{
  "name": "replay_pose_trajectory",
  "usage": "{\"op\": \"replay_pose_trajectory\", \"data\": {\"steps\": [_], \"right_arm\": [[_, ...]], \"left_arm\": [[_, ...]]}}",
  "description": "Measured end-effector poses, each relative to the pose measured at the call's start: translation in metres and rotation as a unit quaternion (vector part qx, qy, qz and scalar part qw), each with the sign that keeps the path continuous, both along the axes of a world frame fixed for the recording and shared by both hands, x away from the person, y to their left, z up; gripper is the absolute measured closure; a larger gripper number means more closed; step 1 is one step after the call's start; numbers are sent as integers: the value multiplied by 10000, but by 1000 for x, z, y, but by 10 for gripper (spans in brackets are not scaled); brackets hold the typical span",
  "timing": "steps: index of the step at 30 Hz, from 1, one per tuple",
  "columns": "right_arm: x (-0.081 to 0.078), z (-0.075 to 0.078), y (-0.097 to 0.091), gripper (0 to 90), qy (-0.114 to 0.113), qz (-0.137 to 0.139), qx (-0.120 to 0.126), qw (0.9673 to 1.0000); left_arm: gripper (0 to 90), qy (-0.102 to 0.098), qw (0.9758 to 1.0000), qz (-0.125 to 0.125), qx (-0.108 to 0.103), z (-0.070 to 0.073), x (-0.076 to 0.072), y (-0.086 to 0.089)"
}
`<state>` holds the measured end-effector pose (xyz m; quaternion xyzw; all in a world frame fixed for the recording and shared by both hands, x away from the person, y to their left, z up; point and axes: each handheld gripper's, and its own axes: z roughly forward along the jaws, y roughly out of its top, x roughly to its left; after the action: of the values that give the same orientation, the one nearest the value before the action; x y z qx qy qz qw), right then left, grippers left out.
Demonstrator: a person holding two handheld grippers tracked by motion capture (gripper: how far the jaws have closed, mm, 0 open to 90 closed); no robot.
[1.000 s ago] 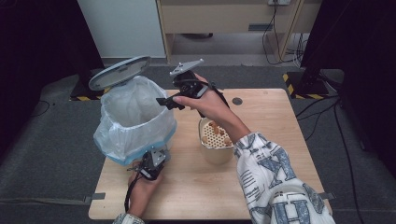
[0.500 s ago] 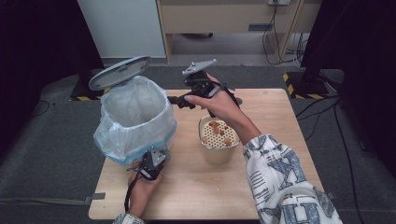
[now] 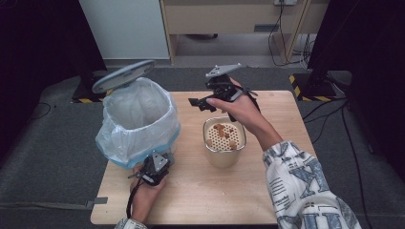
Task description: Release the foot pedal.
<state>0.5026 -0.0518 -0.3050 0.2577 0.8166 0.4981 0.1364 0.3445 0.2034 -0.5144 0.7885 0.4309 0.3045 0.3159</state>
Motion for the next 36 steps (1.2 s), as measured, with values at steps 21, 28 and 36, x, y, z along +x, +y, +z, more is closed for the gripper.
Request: {"op": "replay_pose_trajectory", "data": {"steps": [21,28,36], "right_arm": [[-2,-34,-106,78,37,-1557,200,9876],[-6,-50,-130,74,122,-2002,331,9791],[-16,-64,-154,70,202,-2298,360,9724]], "left_arm": [[339,108,9965,-464,-692,16,-26,-20],[280,135,9966,-500,-641,15,-25,-18],[265,147,9968,-504,-605,13,-24,-19]]}}
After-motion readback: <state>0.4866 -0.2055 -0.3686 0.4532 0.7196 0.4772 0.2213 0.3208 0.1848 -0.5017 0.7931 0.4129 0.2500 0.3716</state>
